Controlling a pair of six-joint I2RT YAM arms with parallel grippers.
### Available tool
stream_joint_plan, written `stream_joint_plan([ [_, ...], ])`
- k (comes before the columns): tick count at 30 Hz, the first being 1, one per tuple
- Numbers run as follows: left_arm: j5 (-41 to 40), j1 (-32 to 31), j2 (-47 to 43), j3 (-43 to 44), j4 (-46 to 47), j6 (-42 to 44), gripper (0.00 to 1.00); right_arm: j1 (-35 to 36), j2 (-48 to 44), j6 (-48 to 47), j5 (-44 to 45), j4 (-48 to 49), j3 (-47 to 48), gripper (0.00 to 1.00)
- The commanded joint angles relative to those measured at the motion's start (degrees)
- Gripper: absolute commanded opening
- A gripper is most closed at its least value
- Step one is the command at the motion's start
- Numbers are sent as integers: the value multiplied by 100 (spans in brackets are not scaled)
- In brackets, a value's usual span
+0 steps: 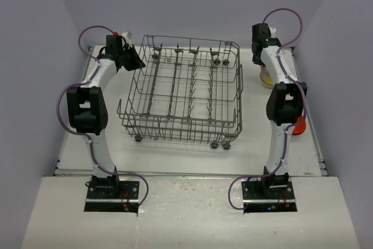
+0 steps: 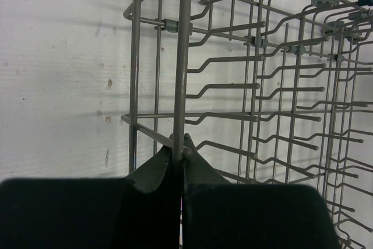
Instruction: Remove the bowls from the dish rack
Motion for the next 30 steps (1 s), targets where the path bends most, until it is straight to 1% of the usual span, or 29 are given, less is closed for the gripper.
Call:
stream_joint_plan([
  [1,-632,181,296,-407,-964,-137,0,-118,147,-338,494,288,660,0],
  [7,-623,181,243,-504,-903,-190,0,-293,437,-356,434,192,661,0],
  [14,-579,181,270,-442,-868,-251,0,-302,464,-285,363,104,292,0],
  [22,-623,190,243,-460,-876,-242,0,-311,710,-303,135,16,397,0],
  [30,-658,190,243,-478,-894,-233,0,-311,798,-338,3,-11,309,0],
])
